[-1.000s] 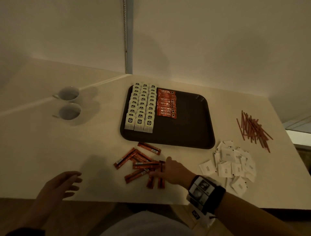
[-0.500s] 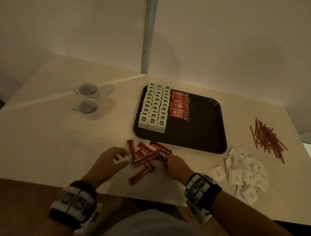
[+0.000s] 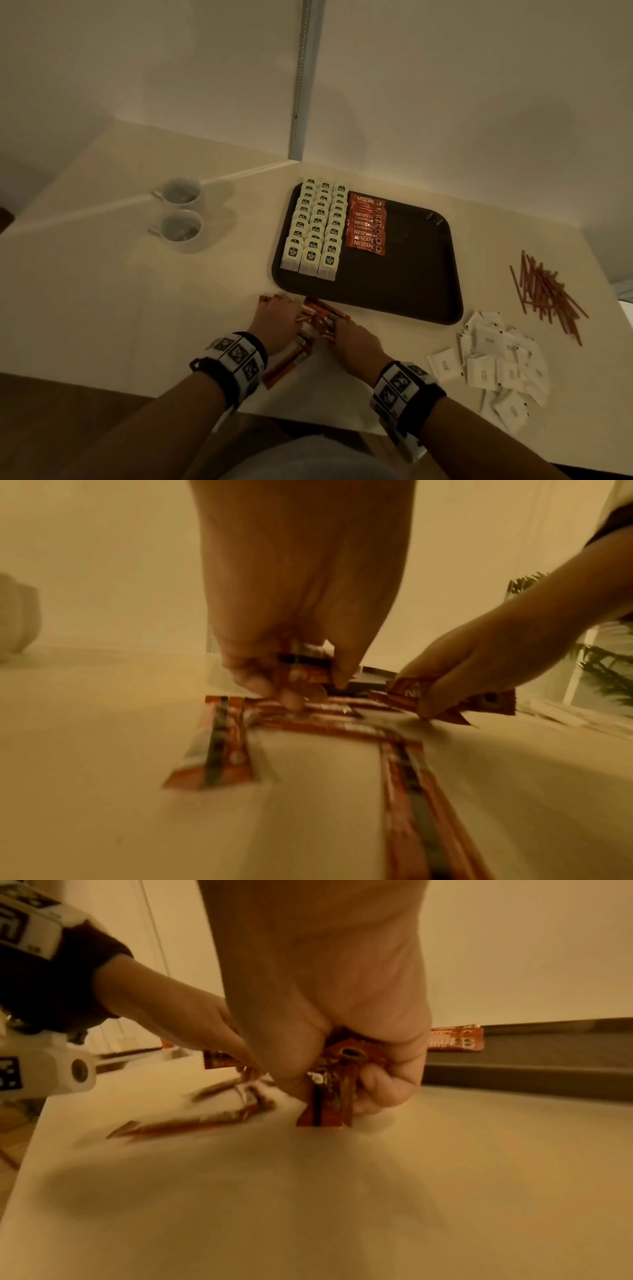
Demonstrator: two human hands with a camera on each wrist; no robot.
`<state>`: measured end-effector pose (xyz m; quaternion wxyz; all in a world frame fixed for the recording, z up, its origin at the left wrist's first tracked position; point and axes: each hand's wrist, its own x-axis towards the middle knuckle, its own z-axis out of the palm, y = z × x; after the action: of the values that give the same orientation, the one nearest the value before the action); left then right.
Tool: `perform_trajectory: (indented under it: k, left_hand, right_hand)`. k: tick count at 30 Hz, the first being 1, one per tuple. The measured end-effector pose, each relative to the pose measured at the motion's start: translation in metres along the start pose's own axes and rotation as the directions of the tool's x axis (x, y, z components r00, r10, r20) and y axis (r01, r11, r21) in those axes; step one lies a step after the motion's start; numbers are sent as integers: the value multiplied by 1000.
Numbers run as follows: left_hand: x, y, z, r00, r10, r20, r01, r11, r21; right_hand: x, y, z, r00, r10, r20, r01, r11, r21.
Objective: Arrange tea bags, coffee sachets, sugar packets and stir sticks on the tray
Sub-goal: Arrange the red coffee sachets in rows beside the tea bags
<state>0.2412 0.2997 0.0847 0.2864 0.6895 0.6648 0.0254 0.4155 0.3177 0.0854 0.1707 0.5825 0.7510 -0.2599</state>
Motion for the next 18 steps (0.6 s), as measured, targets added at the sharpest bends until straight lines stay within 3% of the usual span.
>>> perform_trajectory:
  k: [2, 4, 5, 8, 11, 13, 18]
  left_hand:
    - [0, 2, -10, 1000, 0, -2, -1, 959, -284]
    - [3, 9, -25, 999, -36, -37, 12, 856, -517]
    - [6, 13, -33, 998, -61, -35, 25, 771, -636]
    - [20, 26, -55, 997, -31, 69, 76, 405, -911]
    - [31, 38, -75, 999, 11, 52, 49, 154, -987]
    - [38, 46, -85, 1000, 5, -14, -14, 33, -999]
    - [53, 56, -95, 999, -22, -49, -50, -54, -997]
  right_hand:
    - [-2, 3, -13, 999, -23, 32, 21, 999, 43]
    - [-3, 3, -37, 995, -71, 69, 53, 970, 239]
    - [-2, 1, -50, 990, -98, 98, 52, 918, 393]
    - [0, -9, -90, 963, -240, 124, 78, 686, 723]
    - [4, -18, -114, 896, -429, 113, 93, 432, 897]
    - [5, -21, -127, 885, -454, 100, 46, 299, 953]
    - [12, -21, -145, 893, -444, 80, -44, 92, 995]
